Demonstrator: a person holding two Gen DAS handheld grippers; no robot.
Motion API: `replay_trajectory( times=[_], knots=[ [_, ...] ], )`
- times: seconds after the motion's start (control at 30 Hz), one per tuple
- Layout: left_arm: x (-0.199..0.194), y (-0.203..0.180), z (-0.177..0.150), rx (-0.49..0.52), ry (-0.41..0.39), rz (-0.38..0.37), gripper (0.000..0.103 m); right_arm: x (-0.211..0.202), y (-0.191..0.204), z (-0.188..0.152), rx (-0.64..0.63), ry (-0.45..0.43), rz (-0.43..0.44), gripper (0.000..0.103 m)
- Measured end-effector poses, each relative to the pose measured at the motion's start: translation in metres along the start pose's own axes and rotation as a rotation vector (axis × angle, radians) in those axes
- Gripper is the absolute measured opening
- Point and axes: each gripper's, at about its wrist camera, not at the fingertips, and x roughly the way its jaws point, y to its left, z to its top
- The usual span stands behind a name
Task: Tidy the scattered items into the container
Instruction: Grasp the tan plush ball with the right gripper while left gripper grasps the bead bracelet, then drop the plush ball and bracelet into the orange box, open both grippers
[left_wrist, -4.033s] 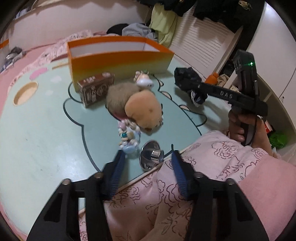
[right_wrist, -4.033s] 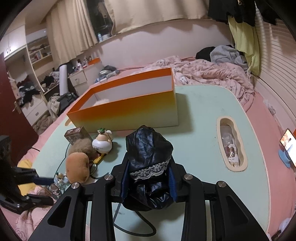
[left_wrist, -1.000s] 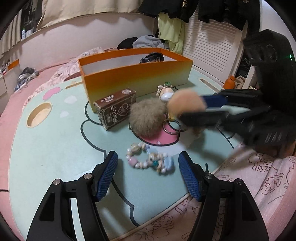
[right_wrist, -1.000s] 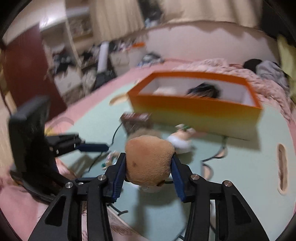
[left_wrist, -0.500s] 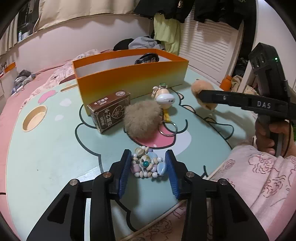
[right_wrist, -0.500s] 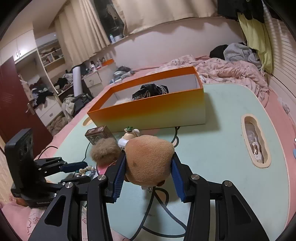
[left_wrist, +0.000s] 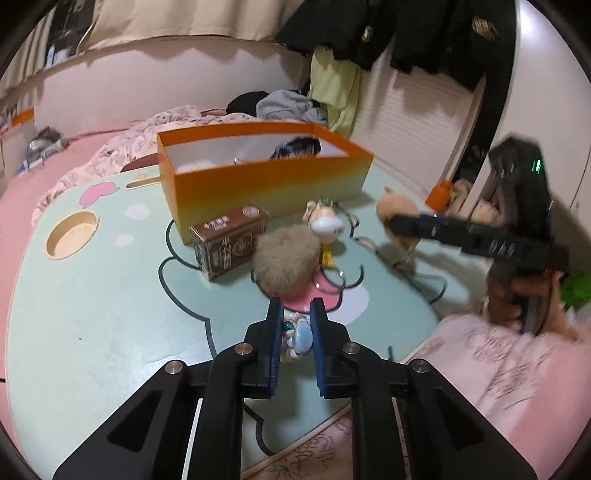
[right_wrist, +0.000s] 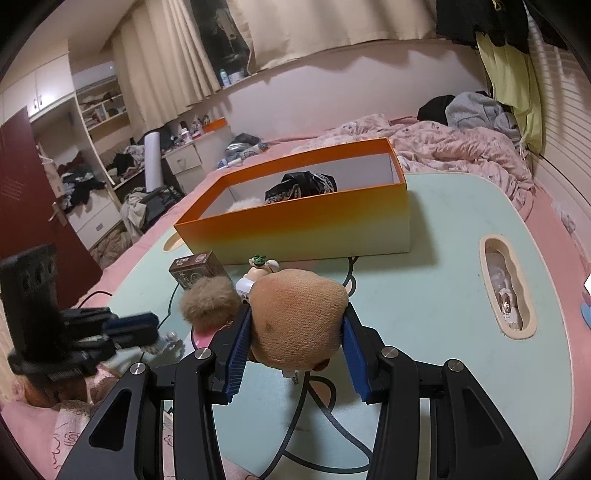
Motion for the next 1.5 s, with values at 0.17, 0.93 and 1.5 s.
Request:
replay_trajectory(
  times=[0.17,0.93,1.5],
  knots=[
    [-0.014,0.006,0.015,-0.039,-0.046,-0.037,0.016,-0.002,0.001,0.0,-0.004,-0.009,-0.006,0.045],
    [0.077,0.046,0.168,-0.126,-0.103,0.084,0.029,0.063,-0.021,0.138,0.006,-0.1,-0.142,0.066],
    [0.005,0.021,0.105,-0.088,-0.198,0.136,0.08,-0.003,-0.003,0.082,0.061,-0.213,-0.288,0.1]
  ],
)
